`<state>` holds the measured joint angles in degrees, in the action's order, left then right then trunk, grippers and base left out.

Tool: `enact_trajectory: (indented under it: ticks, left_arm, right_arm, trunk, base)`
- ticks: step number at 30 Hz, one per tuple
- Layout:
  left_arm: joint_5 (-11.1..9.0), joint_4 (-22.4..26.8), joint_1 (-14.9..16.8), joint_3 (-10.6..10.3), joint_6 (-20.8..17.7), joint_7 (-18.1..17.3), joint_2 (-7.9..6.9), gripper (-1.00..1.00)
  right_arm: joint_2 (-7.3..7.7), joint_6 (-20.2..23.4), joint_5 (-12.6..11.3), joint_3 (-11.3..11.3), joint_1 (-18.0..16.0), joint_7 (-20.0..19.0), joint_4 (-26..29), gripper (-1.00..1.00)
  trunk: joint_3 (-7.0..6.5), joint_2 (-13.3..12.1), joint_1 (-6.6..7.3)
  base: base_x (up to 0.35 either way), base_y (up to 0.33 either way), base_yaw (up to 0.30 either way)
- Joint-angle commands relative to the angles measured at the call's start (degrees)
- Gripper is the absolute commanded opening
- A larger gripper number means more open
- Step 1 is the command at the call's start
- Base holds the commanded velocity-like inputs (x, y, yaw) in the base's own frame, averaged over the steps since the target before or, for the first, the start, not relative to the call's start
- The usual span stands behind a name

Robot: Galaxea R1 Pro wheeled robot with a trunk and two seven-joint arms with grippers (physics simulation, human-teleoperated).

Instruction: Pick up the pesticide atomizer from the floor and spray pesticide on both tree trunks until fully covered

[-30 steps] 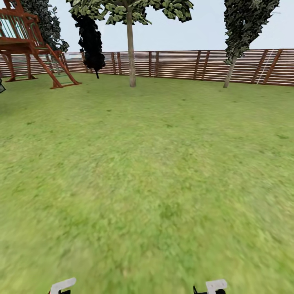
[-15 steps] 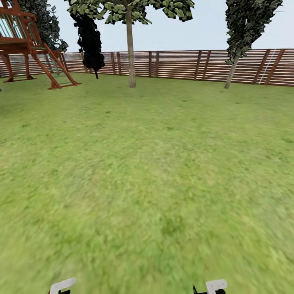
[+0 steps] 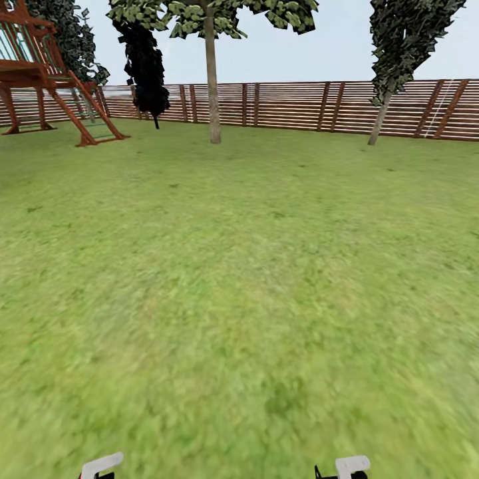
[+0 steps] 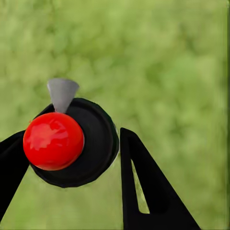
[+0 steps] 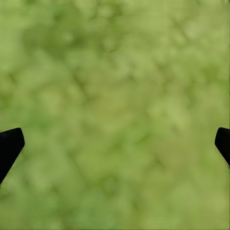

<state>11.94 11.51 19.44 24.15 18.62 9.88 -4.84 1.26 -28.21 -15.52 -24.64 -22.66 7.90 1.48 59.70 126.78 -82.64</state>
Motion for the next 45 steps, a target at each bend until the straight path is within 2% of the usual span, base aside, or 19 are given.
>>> enact_trajectory:
  ticks: [1,45]
  left_arm:
    - [0.6,-0.1,0.1,0.2,0.2,0.2,0.02,-1.00]
    - [0.6,-0.1,0.1,0.2,0.2,0.5,0.17,-1.00]
  right_arm:
    - [0.03,-0.1,-0.4,-0.5,0.0,0.2,0.0,1.00]
    - [0.00,-0.1,-0.4,-0.5,0.0,0.2,0.0,1.00]
  trunk:
    - [0.04,0.0,-0.03]
    - [0.04,0.0,-0.03]
  base:
    - [0.340,0.000,0.000]
    - [0.340,0.000,0.000]
